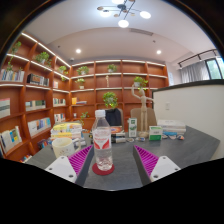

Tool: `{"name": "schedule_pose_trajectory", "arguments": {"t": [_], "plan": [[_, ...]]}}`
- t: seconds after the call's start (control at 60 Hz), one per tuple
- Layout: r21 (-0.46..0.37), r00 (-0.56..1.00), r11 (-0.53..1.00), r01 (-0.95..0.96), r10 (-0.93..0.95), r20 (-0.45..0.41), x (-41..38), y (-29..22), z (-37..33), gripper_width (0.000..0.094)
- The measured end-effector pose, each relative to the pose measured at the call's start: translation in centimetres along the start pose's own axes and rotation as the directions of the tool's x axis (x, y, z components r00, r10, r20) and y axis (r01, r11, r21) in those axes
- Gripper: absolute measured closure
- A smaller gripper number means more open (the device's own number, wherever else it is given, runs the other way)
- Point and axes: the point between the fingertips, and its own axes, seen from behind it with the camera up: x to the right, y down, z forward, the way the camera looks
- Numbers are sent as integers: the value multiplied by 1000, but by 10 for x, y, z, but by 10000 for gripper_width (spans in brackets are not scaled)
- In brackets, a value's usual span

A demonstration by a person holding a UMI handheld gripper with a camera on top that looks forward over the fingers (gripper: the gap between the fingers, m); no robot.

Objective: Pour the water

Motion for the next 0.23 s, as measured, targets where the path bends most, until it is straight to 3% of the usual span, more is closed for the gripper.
{"name": "schedule_pose_trajectory", "arguments": {"t": [0.233], "plan": [[44,999,999,-18,20,-30,15,-16,-15,117]]}}
